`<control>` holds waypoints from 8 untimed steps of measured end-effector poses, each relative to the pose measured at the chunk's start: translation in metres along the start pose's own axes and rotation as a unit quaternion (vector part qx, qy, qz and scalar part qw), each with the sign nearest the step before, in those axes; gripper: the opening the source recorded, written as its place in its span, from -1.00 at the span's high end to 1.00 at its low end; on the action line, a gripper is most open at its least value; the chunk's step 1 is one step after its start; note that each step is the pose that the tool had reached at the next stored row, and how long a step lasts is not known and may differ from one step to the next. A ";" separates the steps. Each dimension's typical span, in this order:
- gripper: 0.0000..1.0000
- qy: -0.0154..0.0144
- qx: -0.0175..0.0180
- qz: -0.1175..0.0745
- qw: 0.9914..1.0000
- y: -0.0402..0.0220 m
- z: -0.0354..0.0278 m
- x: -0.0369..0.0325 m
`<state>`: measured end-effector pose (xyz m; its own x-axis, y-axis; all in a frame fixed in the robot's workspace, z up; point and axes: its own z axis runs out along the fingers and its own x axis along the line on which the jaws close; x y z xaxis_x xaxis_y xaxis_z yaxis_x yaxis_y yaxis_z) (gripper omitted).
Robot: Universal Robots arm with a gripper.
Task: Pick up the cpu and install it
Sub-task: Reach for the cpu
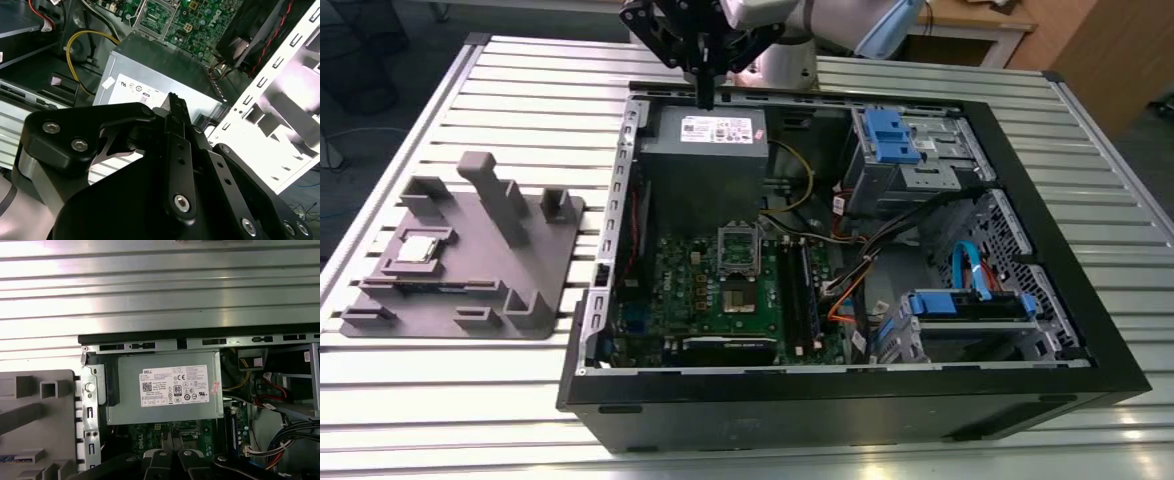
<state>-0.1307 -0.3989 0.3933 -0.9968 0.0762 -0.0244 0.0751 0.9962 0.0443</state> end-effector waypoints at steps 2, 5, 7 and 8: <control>0.79 0.000 0.000 0.000 1.000 -0.0002 0.0000 0.0029; 0.79 0.000 0.000 0.000 1.000 -0.0006 -0.0001 0.0075; 0.79 0.000 0.000 0.000 1.000 -0.0008 -0.0002 0.0104; 0.79 0.000 0.000 0.000 1.000 -0.0009 -0.0003 0.0122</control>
<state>-0.1429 -0.3989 0.3933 -0.9968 0.0762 -0.0244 0.0751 0.9962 0.0443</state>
